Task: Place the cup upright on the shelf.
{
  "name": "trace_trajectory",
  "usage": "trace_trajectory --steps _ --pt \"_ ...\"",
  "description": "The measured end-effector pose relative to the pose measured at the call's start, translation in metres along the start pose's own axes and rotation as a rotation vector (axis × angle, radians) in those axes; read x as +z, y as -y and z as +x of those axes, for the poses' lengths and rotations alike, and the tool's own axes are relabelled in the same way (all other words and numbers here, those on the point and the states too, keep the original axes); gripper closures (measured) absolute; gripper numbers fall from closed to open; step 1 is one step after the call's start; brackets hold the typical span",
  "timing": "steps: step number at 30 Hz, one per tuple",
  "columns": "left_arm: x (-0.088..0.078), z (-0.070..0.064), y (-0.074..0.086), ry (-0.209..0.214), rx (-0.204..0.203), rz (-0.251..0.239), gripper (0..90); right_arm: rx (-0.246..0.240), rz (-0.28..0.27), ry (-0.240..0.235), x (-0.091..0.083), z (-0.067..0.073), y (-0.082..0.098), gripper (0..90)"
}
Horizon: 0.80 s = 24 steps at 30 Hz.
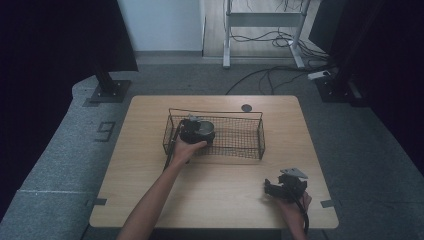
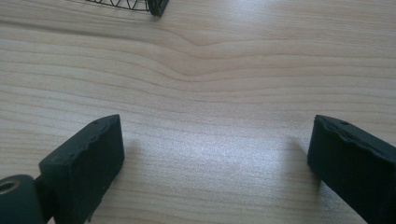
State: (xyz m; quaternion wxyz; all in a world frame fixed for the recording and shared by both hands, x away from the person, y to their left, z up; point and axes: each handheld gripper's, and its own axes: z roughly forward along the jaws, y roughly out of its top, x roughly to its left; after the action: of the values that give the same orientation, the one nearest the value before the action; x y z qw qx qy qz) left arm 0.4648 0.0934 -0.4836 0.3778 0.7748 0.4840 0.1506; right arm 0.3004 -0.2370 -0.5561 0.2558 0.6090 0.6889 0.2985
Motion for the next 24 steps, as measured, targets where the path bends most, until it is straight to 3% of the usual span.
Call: trace_trajectory --steps 10,14,24 --pt "0.0085 0.0006 0.0027 -0.019 0.006 0.041 17.7 0.0 0.0 0.0 0.0 0.0 0.0 3.6" --pt "0.0073 -0.0024 0.0024 -0.031 0.022 0.037 16.7 0.0 0.0 0.0 0.0 0.0 0.0 3.7" --pt "0.0052 -0.0031 0.0017 -0.018 0.01 0.047 12.0 0.0 0.0 0.0 0.0 0.0 0.0 3.7"
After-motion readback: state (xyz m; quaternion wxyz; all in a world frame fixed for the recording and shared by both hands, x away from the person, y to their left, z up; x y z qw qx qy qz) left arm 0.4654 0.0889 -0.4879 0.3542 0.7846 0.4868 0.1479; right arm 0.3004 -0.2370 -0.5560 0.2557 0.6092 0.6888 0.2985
